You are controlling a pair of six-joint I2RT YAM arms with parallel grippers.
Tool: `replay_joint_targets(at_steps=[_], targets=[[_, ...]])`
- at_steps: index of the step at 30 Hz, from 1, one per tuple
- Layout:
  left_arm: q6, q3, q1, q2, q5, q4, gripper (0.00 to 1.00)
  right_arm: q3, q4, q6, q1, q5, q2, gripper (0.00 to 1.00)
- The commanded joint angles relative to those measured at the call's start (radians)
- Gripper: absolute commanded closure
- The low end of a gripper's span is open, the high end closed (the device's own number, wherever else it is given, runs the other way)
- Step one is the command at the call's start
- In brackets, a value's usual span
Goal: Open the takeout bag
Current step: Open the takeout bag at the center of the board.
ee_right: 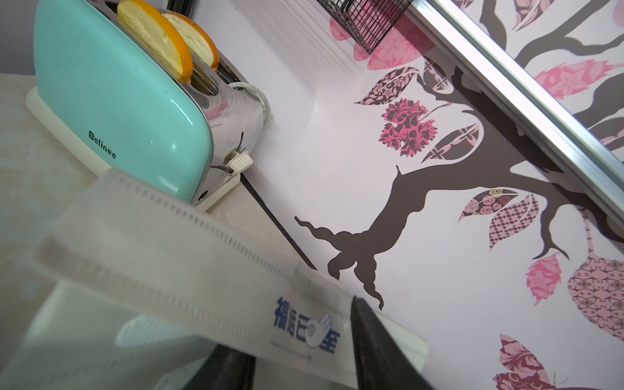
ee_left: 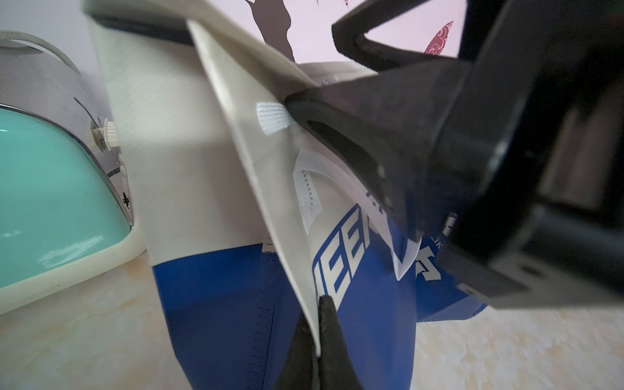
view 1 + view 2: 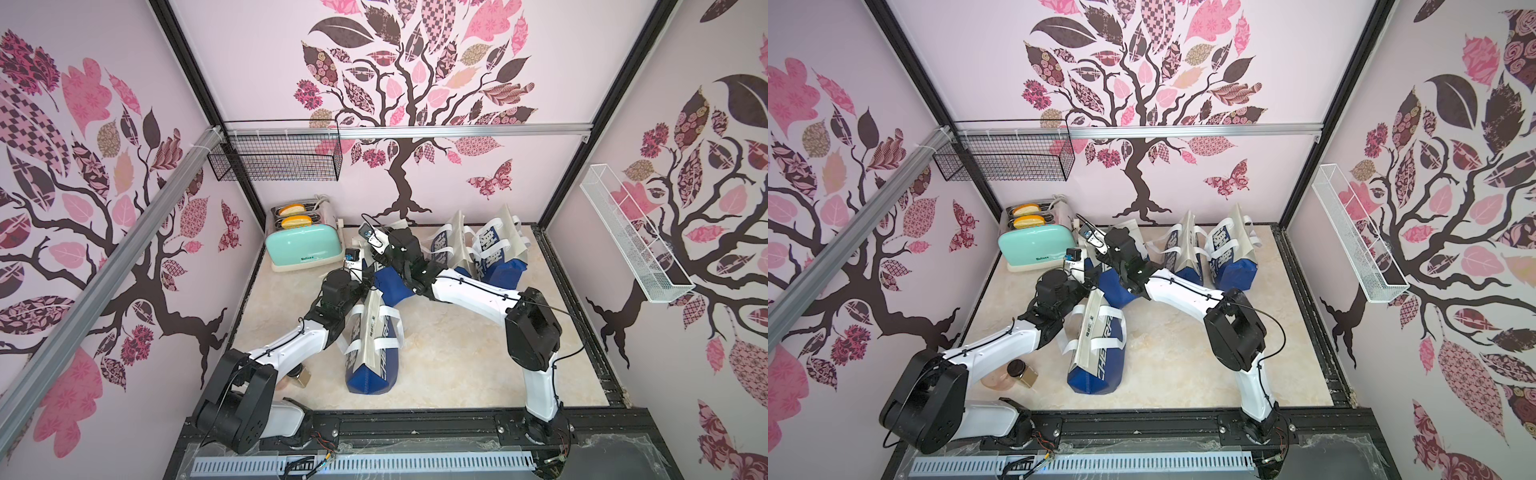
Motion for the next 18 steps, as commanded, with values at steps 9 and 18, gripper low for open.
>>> replay_joint_targets(at_steps=[9, 18], targets=[[0.03, -0.04, -0.009, -0.043, -0.005, 0.021, 1.0, 0.109, -0.001, -0.046, -0.011, 0.09, 0.095, 0.77], [0.019, -0.063, -0.009, -0.019, -0.021, 0.065, 1.0, 0.135, -0.007, -0.056, -0.022, 0.133, 0.049, 1.0]])
